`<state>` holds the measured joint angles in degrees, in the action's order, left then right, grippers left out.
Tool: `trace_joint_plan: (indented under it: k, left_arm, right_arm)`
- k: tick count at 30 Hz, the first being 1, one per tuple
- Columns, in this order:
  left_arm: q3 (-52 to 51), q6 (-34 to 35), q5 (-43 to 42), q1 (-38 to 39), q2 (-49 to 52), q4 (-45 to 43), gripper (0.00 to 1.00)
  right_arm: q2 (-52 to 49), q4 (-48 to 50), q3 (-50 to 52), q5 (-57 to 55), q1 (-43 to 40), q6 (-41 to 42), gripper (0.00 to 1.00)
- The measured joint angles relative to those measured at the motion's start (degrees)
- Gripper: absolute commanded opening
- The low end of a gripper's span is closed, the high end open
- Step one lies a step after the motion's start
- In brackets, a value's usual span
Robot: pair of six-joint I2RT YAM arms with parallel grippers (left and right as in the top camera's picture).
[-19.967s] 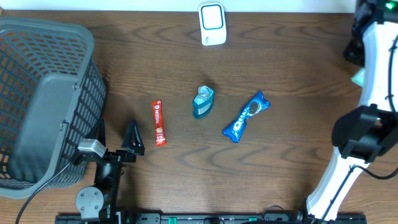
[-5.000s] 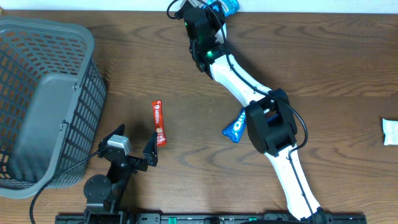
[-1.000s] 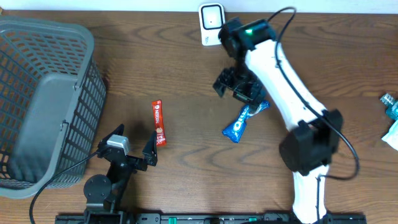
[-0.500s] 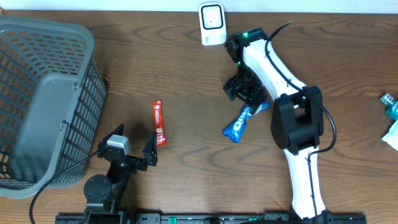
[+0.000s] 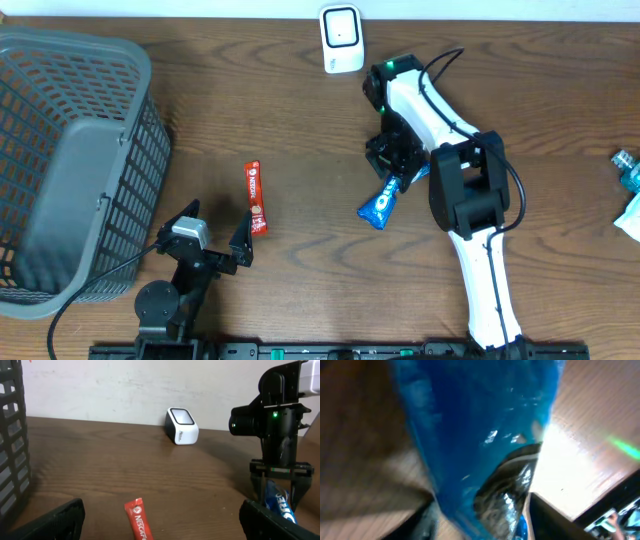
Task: Scan the item barcode
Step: 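Lower right gripper and grasp the Oreo pack end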
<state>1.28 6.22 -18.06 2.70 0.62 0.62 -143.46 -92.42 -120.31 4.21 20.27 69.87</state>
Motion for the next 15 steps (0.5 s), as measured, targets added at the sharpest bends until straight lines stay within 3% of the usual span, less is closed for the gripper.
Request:
trace_joint_plan:
  k: [4, 7, 11, 15]
  left_arm:
    - [0.0, 0.0, 0.0, 0.0, 0.0, 0.0, 0.98]
    - [0.0, 0.0, 0.0, 0.0, 0.0, 0.0, 0.98]
    - [0.0, 0.0, 0.0, 0.0, 0.0, 0.0, 0.98]
    - [0.0, 0.0, 0.0, 0.0, 0.0, 0.0, 0.98]
  right_arm:
    - [-0.8, -1.9, 0.0, 0.0, 0.0, 0.3, 0.31]
    - [-1.1, -3.1, 0.0, -0.1, 0.0, 0.1, 0.01]
    - [-1.3, -4.8, 0.1, -0.4, 0.0, -1.3, 0.01]
    - [-1.3, -4.5, 0.1, -0.8, 0.0, -7.9, 0.01]
